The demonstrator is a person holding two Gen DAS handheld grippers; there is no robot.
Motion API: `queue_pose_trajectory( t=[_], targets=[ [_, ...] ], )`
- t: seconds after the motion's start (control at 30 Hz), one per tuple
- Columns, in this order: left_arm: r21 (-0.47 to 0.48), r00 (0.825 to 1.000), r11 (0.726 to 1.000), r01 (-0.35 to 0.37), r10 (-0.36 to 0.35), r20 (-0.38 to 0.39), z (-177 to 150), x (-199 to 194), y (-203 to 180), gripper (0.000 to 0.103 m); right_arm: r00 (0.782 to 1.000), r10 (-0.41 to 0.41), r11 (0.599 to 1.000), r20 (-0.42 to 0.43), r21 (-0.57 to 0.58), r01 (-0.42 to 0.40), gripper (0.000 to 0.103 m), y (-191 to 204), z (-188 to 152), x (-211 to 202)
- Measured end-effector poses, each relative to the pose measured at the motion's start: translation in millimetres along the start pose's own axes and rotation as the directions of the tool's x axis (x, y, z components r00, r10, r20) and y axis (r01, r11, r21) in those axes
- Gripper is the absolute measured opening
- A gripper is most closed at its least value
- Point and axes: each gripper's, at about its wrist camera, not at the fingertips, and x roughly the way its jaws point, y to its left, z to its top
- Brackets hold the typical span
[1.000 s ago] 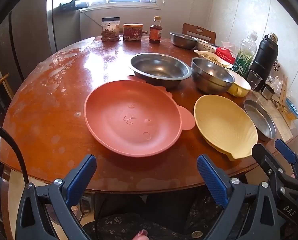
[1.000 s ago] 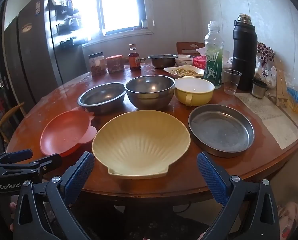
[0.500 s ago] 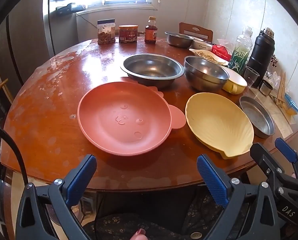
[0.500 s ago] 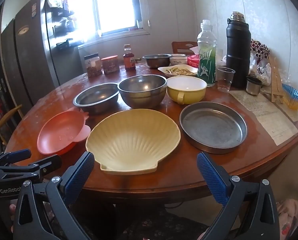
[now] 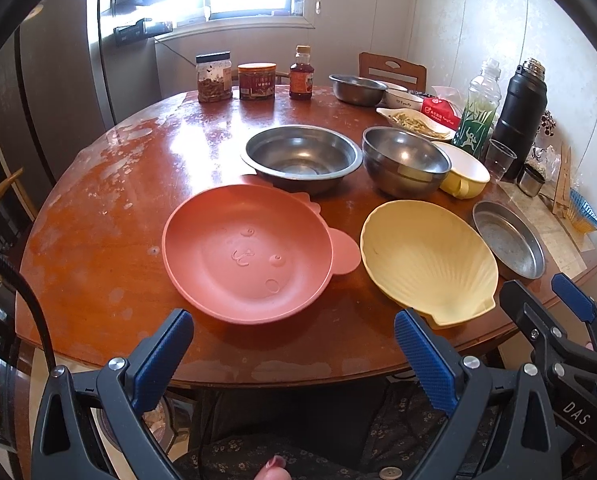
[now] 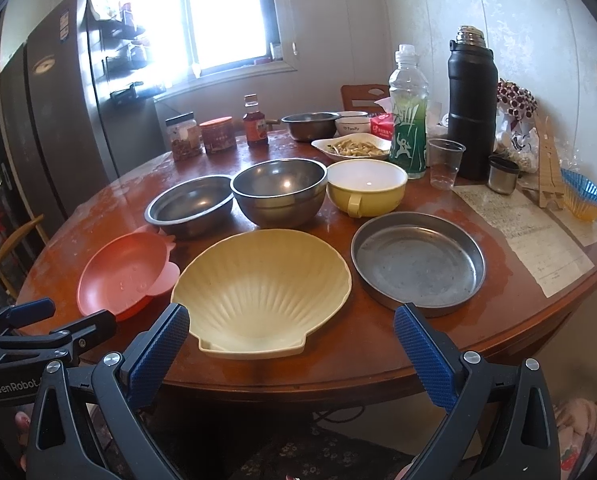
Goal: Organize plates and bowls
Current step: 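Move the left tool toward the pink bear-eared plate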
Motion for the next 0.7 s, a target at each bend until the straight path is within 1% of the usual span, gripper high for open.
queue_pose_trajectory(
  t=[0.27,0.43,0.53,0.7],
  targets=[
    [0.011,1.0,1.0,0.003,-0.003,0.008,10,3,-3,0.102,1.0,-0.014,1.0,0.013,0.016,0.013,0.102,-3,11,6],
    [0.004,1.0,1.0,0.008,-0.008,-0.01,9,7,-3,0.102,1.0,-0.03,0.999,0.007,0.026,0.029,0.102,-5,12,10],
    [0.004,1.0,1.0,0.005,-0.005,-0.018,8,6,-4,0.102,1.0,-0.027,0.999,-0.002,0.033,0.027,0.102,-11,13,12],
    [-0.008,1.0,1.0,-0.002,0.002,0.0,11,4,-1,0.102,1.0,0.003,1.0,-0.008,0.022,-0.003,0.102,-6,16,15]
  ],
)
